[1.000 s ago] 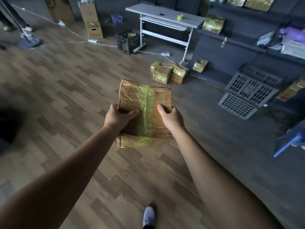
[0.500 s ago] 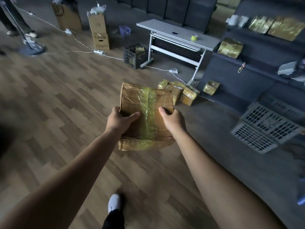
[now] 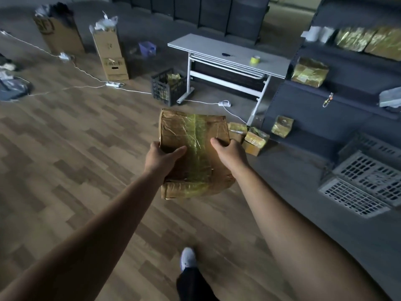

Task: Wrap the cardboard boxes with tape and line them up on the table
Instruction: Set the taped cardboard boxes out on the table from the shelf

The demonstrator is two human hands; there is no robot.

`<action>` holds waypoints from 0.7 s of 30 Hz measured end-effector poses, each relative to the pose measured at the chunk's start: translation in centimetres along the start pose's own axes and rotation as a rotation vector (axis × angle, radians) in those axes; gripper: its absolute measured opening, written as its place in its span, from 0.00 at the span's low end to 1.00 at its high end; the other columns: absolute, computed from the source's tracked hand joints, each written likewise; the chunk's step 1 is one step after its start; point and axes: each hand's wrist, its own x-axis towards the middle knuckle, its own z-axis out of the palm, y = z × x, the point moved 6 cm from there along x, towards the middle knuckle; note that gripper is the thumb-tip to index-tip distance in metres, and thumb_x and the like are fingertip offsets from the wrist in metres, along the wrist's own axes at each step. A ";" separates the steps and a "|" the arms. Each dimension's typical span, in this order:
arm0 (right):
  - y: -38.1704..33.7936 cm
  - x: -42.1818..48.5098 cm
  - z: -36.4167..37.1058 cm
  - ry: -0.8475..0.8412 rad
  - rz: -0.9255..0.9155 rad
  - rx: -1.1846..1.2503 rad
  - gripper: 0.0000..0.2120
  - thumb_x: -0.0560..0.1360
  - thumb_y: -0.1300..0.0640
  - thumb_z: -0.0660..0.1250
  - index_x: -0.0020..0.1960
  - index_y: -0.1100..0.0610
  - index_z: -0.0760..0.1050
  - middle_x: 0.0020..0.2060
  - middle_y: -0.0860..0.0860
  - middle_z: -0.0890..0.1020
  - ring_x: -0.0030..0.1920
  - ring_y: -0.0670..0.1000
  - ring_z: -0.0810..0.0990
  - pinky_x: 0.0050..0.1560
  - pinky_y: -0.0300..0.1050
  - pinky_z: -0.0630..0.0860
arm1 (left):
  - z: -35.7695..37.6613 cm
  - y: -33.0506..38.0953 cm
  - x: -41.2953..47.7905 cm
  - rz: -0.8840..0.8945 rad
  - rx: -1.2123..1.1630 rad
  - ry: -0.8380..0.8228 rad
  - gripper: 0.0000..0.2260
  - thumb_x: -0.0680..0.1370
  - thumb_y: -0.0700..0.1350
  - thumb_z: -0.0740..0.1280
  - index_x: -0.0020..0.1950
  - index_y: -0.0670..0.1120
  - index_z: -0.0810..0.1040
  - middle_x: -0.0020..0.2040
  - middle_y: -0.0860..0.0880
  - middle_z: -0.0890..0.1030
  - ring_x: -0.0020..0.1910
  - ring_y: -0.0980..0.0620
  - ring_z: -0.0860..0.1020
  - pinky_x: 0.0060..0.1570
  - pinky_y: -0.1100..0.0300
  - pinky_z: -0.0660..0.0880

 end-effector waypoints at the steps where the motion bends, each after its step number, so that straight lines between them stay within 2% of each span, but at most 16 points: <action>1: -0.4 2.2 0.8 0.003 0.004 0.005 0.26 0.75 0.36 0.63 0.56 0.59 0.75 0.46 0.53 0.79 0.45 0.54 0.78 0.35 0.42 0.68 | 0.3 0.5 2.5 0.004 0.016 -0.007 0.30 0.67 0.54 0.78 0.63 0.44 0.75 0.55 0.46 0.81 0.51 0.48 0.80 0.46 0.57 0.79; 4: -1.8 9.5 2.5 0.018 0.019 0.007 0.26 0.74 0.35 0.62 0.55 0.58 0.75 0.44 0.51 0.78 0.40 0.51 0.76 0.29 0.39 0.64 | 2.0 2.0 10.1 0.013 0.049 -0.024 0.30 0.67 0.55 0.78 0.63 0.44 0.75 0.55 0.46 0.81 0.52 0.47 0.80 0.51 0.53 0.79; 5: -2.4 12.2 3.0 0.023 0.023 0.010 0.26 0.74 0.35 0.63 0.55 0.58 0.75 0.44 0.51 0.78 0.40 0.51 0.75 0.29 0.38 0.63 | 2.6 2.5 12.6 0.013 0.043 -0.018 0.30 0.67 0.54 0.78 0.63 0.44 0.74 0.55 0.46 0.80 0.51 0.48 0.79 0.50 0.54 0.79; 9: -5.3 22.9 4.9 -0.005 0.039 0.063 0.27 0.73 0.35 0.65 0.55 0.58 0.77 0.45 0.52 0.79 0.46 0.54 0.78 0.37 0.41 0.68 | 4.6 5.3 22.4 -0.008 0.048 0.008 0.31 0.67 0.54 0.78 0.65 0.44 0.72 0.54 0.47 0.78 0.46 0.51 0.76 0.36 0.62 0.72; 11: -7.3 27.6 5.7 -0.012 0.040 0.090 0.27 0.72 0.35 0.65 0.56 0.58 0.77 0.46 0.53 0.80 0.46 0.54 0.79 0.35 0.41 0.67 | 5.3 7.2 27.2 -0.003 0.069 0.006 0.31 0.67 0.54 0.78 0.65 0.44 0.72 0.53 0.48 0.78 0.43 0.54 0.76 0.33 0.64 0.70; 13: -9.1 32.1 6.3 0.002 0.038 0.113 0.27 0.72 0.35 0.65 0.56 0.58 0.77 0.46 0.52 0.80 0.43 0.53 0.77 0.31 0.40 0.65 | 5.8 9.2 32.0 0.023 0.101 0.012 0.31 0.67 0.55 0.78 0.65 0.44 0.73 0.54 0.47 0.79 0.46 0.51 0.77 0.35 0.62 0.73; 15: -10.5 35.8 6.9 0.009 0.050 0.127 0.26 0.73 0.36 0.65 0.56 0.58 0.77 0.46 0.52 0.80 0.42 0.52 0.77 0.30 0.39 0.65 | 6.4 10.7 36.1 0.031 0.136 0.006 0.32 0.67 0.56 0.78 0.66 0.44 0.72 0.55 0.47 0.79 0.49 0.49 0.77 0.42 0.58 0.75; 19: -12.6 43.0 8.1 0.022 0.057 0.138 0.25 0.73 0.37 0.65 0.56 0.58 0.77 0.46 0.52 0.80 0.43 0.53 0.77 0.33 0.40 0.67 | 7.9 12.3 43.9 0.028 0.127 -0.016 0.32 0.67 0.55 0.78 0.65 0.44 0.71 0.50 0.50 0.76 0.44 0.52 0.75 0.36 0.62 0.71; 21: -13.7 46.9 9.1 0.033 0.062 0.128 0.25 0.73 0.37 0.65 0.55 0.58 0.76 0.47 0.53 0.81 0.43 0.52 0.78 0.34 0.41 0.68 | 8.6 12.7 48.3 0.025 0.120 -0.028 0.31 0.67 0.55 0.78 0.63 0.43 0.73 0.50 0.49 0.78 0.43 0.53 0.76 0.36 0.62 0.72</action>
